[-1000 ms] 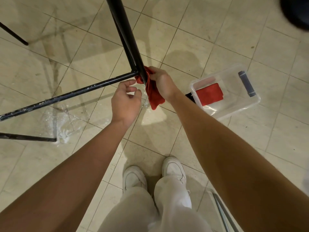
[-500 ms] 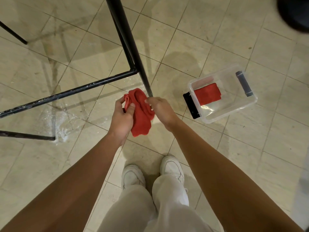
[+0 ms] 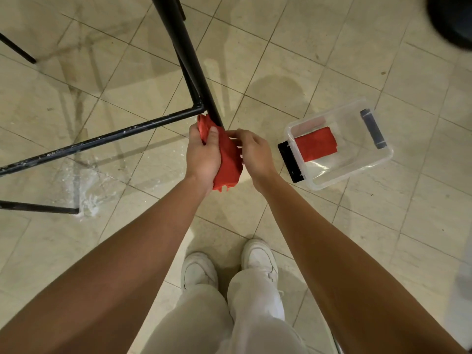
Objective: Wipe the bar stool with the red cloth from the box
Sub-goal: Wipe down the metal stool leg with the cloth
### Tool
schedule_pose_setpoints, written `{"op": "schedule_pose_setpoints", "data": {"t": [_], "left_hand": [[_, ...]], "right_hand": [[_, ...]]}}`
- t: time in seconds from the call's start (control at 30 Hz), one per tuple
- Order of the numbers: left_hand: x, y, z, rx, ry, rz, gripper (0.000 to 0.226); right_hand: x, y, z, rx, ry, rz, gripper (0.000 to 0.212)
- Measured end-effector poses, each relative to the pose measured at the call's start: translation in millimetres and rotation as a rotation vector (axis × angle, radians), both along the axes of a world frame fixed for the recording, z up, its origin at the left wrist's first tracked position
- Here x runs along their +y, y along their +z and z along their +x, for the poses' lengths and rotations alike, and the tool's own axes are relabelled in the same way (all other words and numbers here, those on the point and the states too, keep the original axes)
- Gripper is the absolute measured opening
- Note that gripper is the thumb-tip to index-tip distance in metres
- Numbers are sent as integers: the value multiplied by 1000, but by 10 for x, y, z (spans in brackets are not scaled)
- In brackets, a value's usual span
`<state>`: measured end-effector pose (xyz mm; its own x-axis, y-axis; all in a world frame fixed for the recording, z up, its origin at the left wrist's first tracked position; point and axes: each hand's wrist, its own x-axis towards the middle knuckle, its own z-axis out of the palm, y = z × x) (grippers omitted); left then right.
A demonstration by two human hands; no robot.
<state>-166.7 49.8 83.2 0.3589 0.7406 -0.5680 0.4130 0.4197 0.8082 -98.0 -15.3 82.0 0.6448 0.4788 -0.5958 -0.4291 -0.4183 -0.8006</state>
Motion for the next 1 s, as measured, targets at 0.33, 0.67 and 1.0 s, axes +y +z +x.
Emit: {"op": "schedule_pose_setpoints", "data": {"t": [0.33,0.67,1.0], "left_hand": [[-48,-91,5,87,19,-220,22],[-95,-52,-218,79,-357,-259,36],[235,-61,-188,191,-91,57,29]], "right_hand": [[-69,-61,64,41,45,-73,33],[-283,-306,-338,348,-146,60,38],[151,-235,-260,-168,-119,180,42]]}}
